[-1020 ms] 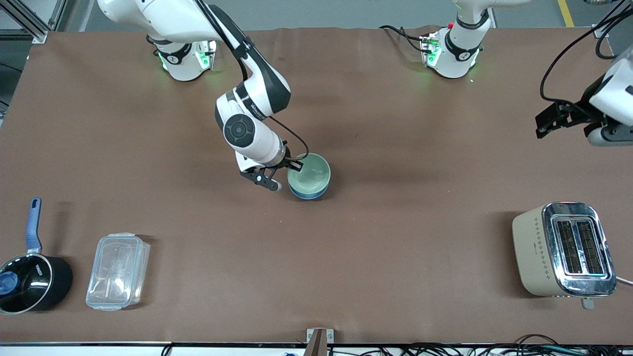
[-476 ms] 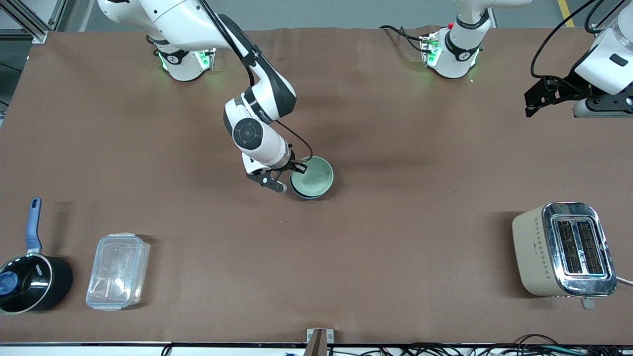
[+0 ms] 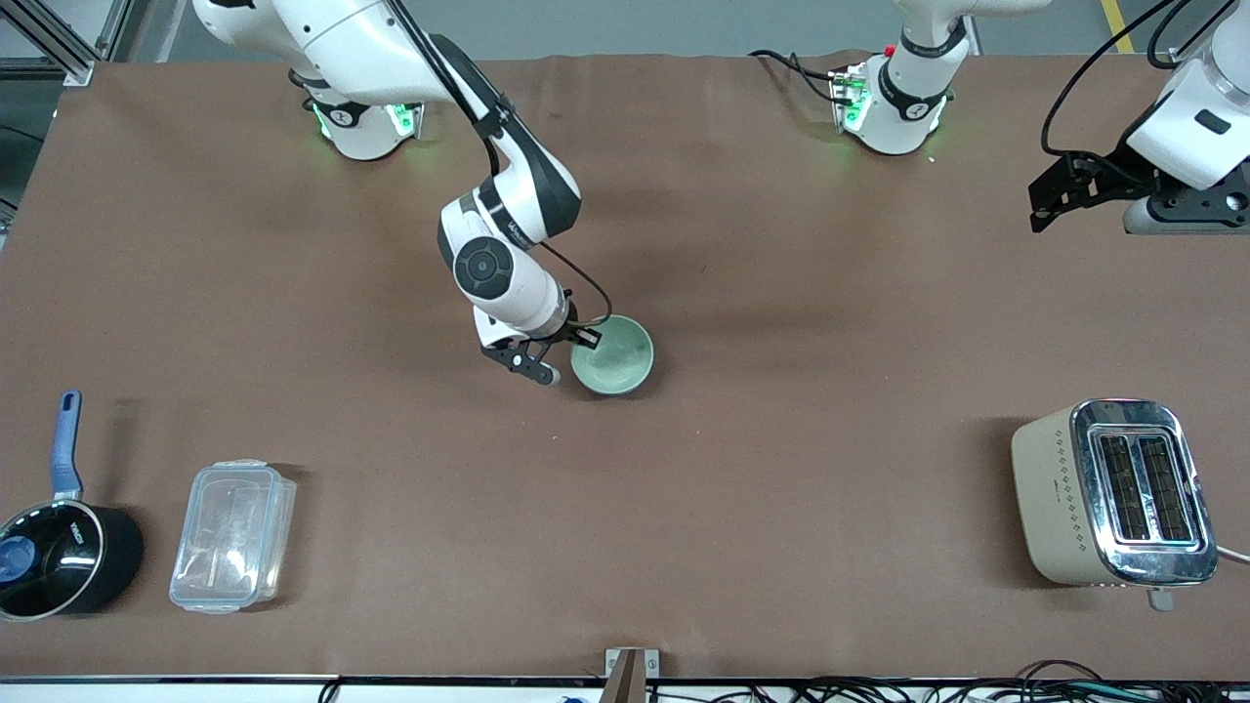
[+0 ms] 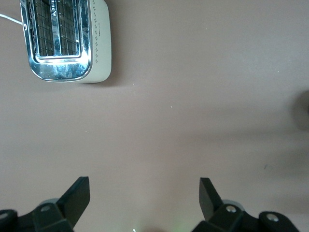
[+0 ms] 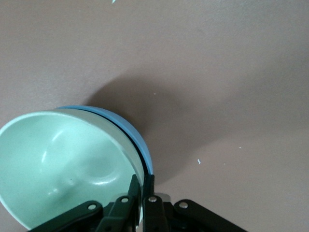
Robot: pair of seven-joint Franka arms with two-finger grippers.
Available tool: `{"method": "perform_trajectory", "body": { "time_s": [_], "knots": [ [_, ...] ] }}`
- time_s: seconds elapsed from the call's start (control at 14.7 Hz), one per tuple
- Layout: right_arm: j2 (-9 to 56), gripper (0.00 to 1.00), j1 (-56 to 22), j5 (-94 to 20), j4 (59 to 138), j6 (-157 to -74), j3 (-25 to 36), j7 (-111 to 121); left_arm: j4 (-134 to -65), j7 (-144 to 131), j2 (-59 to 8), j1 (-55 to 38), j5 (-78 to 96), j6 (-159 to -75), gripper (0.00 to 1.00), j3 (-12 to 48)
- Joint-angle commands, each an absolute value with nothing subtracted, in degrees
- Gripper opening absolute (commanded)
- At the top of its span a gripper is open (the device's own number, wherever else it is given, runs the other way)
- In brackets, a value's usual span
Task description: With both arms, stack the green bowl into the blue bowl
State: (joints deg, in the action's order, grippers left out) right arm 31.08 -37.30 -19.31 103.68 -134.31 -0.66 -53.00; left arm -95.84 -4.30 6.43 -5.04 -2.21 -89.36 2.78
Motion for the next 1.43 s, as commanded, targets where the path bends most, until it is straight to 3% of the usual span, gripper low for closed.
{"method": "perform_trajectory", "body": {
  "time_s": [0.0, 0.14, 0.2, 0.27, 0.34, 0.41, 0.68, 1.02, 1.36],
  "knots": [
    [30.6, 0.02, -36.9, -19.9, 104.3, -132.9, -1.0, -52.6, -96.1, -3.8, 6.8, -4.5, -1.1, -89.9, 1.00, 2.7],
    [30.2, 0.06, -37.1, -19.9, 104.3, -131.1, -1.0, -52.6, -96.1, -3.7, 6.7, -4.6, -1.1, -89.9, 1.00, 2.6],
    [30.0, 0.21, -37.1, -19.8, 104.2, -129.9, -1.1, -52.6, -96.1, -3.7, 6.7, -4.5, -1.1, -89.9, 1.00, 2.6],
    [29.7, 0.53, -37.4, -19.9, 103.9, -128.5, -1.0, -52.7, -96.1, -3.8, 6.8, -4.4, -1.1, -89.6, 1.00, 2.5],
    [28.7, 0.91, -37.4, -19.9, 103.7, -127.5, -1.1, -53.0, -96.2, -3.4, 6.8, -3.9, -1.1, -89.5, 1.00, 2.5],
    [26.8, 1.00, -37.0, -19.9, 103.6, -127.2, -1.1, -53.1, -96.0, -3.4, 6.7, -3.8, -1.2, -89.5, 1.00, 2.5],
    [21.6, 1.00, -35.4, -19.5, 100.2, -120.0, 0.5, -52.9, -95.5, -3.6, 5.5, -3.8, -1.8, -89.9, 1.00, 2.5],
    [10.9, 1.00, -34.7, -10.2, 100.5, -113.6, 10.0, -45.9, -95.1, -3.3, 4.8, -3.7, -1.9, -89.8, 1.00, 2.5],
    [3.9, 1.00, -23.7, -6.0, 103.5, -109.7, 13.3, -25.5, -94.9, -3.3, 4.2, -3.7, -2.6, -89.9, 1.00, 2.4]
  ]
}}
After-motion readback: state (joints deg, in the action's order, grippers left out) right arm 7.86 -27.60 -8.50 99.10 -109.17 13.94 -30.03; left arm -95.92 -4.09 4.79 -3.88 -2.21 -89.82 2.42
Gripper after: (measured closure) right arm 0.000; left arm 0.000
